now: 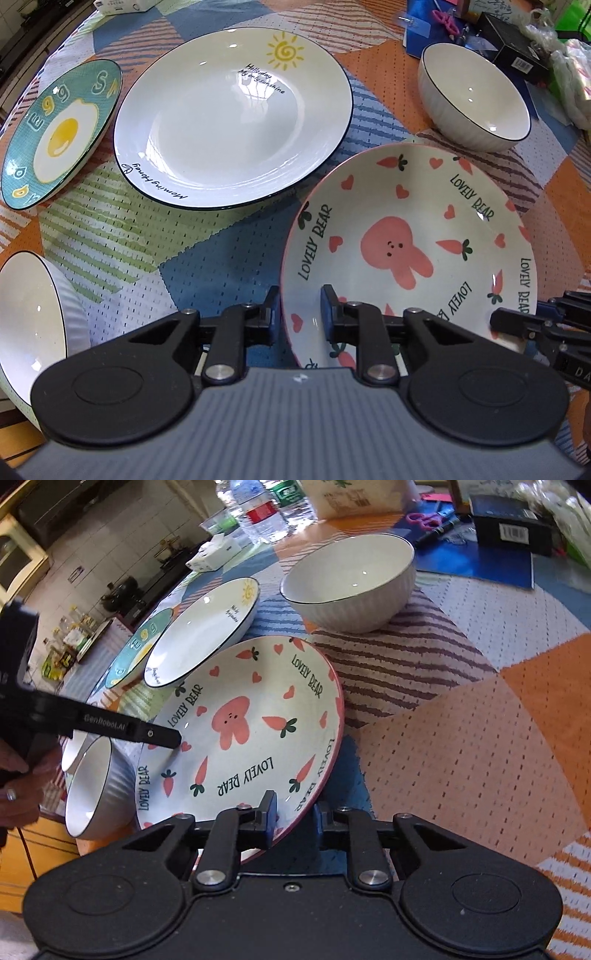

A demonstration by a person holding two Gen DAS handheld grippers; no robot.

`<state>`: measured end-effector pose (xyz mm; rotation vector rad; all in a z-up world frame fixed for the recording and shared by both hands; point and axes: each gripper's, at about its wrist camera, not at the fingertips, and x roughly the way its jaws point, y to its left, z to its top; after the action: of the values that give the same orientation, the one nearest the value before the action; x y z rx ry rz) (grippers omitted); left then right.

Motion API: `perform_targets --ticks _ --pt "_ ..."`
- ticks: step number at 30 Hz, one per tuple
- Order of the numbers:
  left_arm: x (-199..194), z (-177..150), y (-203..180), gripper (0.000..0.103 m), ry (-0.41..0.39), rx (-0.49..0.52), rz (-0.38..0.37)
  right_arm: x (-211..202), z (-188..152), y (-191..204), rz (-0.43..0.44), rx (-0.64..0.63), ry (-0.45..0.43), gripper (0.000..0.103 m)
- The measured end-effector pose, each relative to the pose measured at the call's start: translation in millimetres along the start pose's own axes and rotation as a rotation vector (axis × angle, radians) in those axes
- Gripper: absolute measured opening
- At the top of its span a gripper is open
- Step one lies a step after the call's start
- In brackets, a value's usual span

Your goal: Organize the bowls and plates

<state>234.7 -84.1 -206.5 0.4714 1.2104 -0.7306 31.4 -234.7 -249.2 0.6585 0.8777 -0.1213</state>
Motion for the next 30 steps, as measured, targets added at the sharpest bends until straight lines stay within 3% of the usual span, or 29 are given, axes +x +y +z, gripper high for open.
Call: perform_targets --ticks 4,9,16,22,30 --pt "4 0 4 0.024 0.005 -0.040 -0.028 1 2 -5 0.014 0.047 0.006 0.021" --pt "-2 4 -6 0.024 0.051 0.019 -0.008 3 13 -8 0.021 0.061 0.065 0.020" --pt "-33 1 -6 0.024 0.004 -0.002 -0.042 -15 19 -15 0.091 0.083 0.055 0.020" --pt "-65 -1 -1 0.024 -0.062 -0.004 -0.009 -30 32 3 0.115 0.016 0.029 0.021" --pt "-102 15 39 0.024 -0.152 -0.070 0.052 -21 72 41 0.179 -0.092 0.016 0.022"
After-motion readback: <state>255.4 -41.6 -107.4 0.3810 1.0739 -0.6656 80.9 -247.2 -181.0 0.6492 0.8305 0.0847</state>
